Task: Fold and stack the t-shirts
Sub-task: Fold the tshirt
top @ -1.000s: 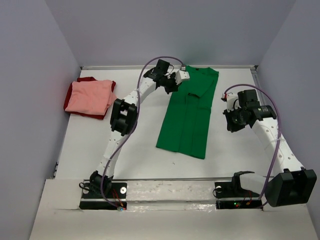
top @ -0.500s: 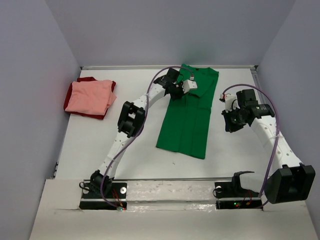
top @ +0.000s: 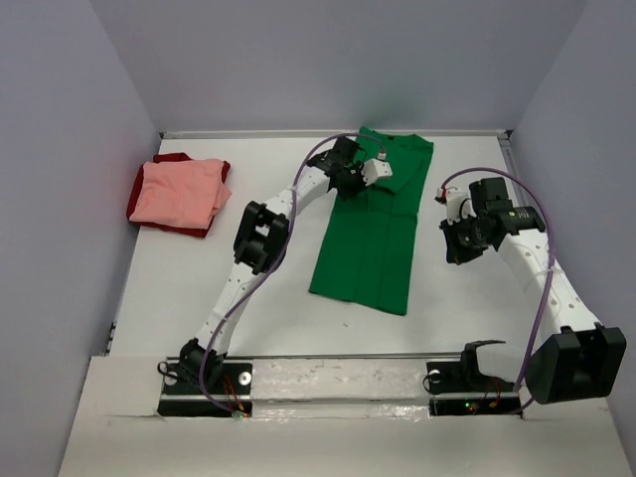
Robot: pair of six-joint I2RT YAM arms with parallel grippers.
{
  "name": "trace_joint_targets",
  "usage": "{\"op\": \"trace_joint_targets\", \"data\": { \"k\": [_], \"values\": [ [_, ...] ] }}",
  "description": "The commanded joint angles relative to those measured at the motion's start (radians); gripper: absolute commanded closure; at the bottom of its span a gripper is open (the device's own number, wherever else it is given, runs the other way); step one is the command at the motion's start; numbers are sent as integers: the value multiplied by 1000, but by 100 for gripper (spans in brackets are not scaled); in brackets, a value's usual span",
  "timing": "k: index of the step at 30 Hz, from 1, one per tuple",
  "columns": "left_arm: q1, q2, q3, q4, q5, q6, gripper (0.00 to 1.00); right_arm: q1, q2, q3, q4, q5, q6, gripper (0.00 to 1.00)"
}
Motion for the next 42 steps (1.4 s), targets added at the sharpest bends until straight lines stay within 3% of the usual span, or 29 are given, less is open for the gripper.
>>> {"op": "trace_joint_targets", "data": {
  "k": [1,10,17,24,32,39,42],
  "values": [
    [9,-93,-102,-186,-21,6,100,-7,-4,27,-4,-22,-15,100],
    [9,-260,-291,-336,113,49,100,-7,56,74,-38,-66,-24,100],
    [6,-424,-542,-310,153,40,100,-7,137,126,-80,-131,-28,100],
    [6,-536,-694,-229,142,26,100,-7,191,186,-87,-191,-54,100],
    [30,-631,-579,-181,173,16,100,-7,454,488,-44,-195,-22,100],
    [91,-504,-406,-43,286,-160,100,11,803,856,-66,-261,74,100],
    [104,-455,-366,-8,276,-231,100,34,890,924,-93,-298,76,100]
  ]
}}
